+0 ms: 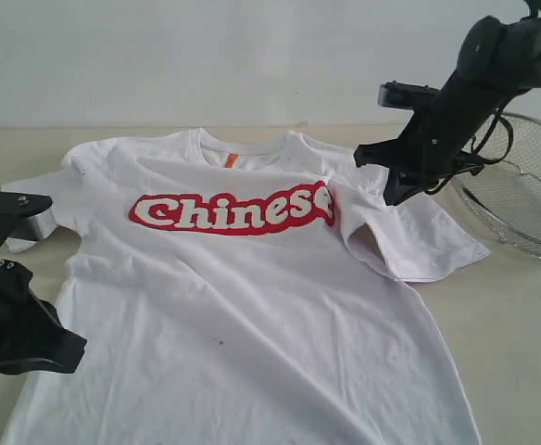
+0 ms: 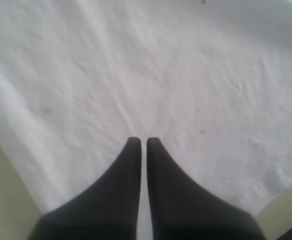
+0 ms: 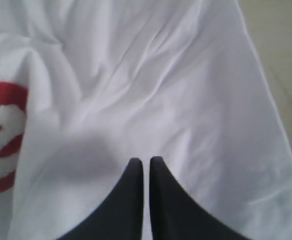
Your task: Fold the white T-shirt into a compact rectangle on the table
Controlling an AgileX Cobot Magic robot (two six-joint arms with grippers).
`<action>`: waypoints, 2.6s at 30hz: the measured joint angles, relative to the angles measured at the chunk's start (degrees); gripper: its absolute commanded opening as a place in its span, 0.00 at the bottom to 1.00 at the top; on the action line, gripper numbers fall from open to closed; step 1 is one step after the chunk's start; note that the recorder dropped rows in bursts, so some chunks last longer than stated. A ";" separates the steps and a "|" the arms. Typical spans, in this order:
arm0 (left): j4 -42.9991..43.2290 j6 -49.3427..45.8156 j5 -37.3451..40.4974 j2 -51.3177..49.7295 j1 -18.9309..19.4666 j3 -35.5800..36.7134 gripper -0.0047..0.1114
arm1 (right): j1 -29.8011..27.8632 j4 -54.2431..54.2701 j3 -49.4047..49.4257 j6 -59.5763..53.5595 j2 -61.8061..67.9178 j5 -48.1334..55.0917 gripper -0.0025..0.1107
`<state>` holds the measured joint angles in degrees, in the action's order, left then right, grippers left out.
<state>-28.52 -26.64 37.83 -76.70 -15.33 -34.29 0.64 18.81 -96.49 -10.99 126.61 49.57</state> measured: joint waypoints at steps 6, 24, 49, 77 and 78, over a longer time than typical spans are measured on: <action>-0.46 -0.26 -0.88 0.00 0.00 0.00 0.08 | 0.00 -5.01 0.00 3.55 0.12 -0.65 0.02; -2.10 -1.95 -1.90 0.00 0.00 0.00 0.08 | 0.00 -12.72 -1.33 2.80 -1.18 1.11 0.02; -2.32 -2.05 -2.36 0.00 0.00 0.00 0.08 | 7.41 -26.50 -3.42 5.19 5.00 1.75 0.02; -2.32 -2.05 -2.36 0.00 0.00 0.00 0.08 | 7.41 -34.62 -24.01 8.71 16.58 6.00 0.02; -2.32 -2.05 -2.36 0.00 0.00 0.00 0.08 | 7.41 -34.76 -24.82 8.71 17.02 6.27 0.02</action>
<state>-30.84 -28.69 35.47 -76.70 -15.33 -34.29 8.05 -15.95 -121.32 -2.28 143.63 55.84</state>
